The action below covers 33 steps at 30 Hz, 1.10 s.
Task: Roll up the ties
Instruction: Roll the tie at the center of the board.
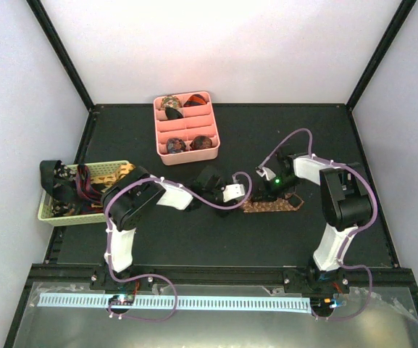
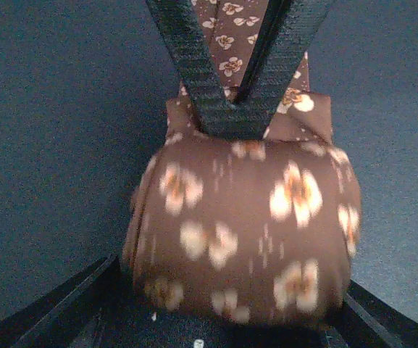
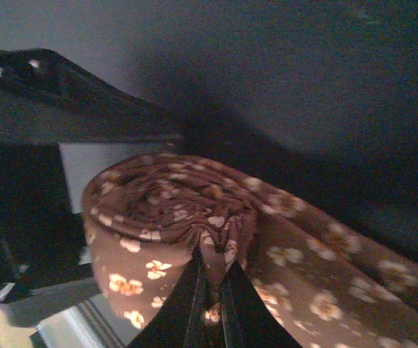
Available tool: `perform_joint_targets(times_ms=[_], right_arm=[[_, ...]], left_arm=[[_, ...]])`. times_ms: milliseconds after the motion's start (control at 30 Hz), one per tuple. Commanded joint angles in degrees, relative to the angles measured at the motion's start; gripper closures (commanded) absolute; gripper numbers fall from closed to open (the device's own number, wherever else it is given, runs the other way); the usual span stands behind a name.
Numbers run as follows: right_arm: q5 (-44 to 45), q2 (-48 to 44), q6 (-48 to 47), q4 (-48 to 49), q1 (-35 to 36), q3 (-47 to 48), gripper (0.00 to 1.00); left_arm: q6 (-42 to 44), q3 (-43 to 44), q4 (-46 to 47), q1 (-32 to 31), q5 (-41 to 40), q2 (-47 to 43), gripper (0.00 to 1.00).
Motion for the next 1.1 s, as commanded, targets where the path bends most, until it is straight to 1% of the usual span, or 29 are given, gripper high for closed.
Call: perform_joint_targets(times_ms=[0, 167, 367, 467, 567, 667, 767, 933, 1067], right_arm=[[10.81, 2.04, -1.86, -1.27, -0.50, -1.15, 0.98], [12.57, 2.57, -2.11, -1.80, -0.53, -0.21, 0.98], [13.38, 2.70, -2.35, -2.22, 0.63, -0.47, 0.98], [12.65, 3.23, -1.41, 0.99, 2.02, -1.74, 0.98], [10.53, 3.78, 0.98, 6.44, 3.33, -2.00, 0.98], [8.07, 4.56, 2.67, 11.22, 4.25, -1.01, 0.98], [7.20, 6.03, 2.83, 13.38, 4.85, -0.25, 0.98], [8.01, 6.50, 2.32, 11.93, 4.86, -2.35, 0.98], [9.30, 7.21, 2.10, 11.00, 4.86, -2.75, 0.98]], left_arm=[[-3.33, -1.72, 1.84, 1.02, 4.26, -1.99, 0.28], [-8.23, -6.17, 13.65, 1.66, 7.99, -4.53, 0.20], [-13.71, -7.82, 21.07, 1.67, 8.90, -1.24, 0.18], [-15.79, -10.06, 25.09, 1.86, 6.36, -1.26, 0.18], [-17.65, -13.40, 28.53, 2.96, 5.67, -3.07, 0.17], [-17.46, -16.91, 29.03, 3.89, 5.16, -5.86, 0.17], [-16.29, -20.52, 29.72, 4.78, 4.51, -7.41, 0.14], [-17.31, -17.99, 33.25, 4.59, 5.63, -3.62, 0.11], [-15.27, -14.13, 34.97, 3.79, 6.90, 0.80, 0.11]])
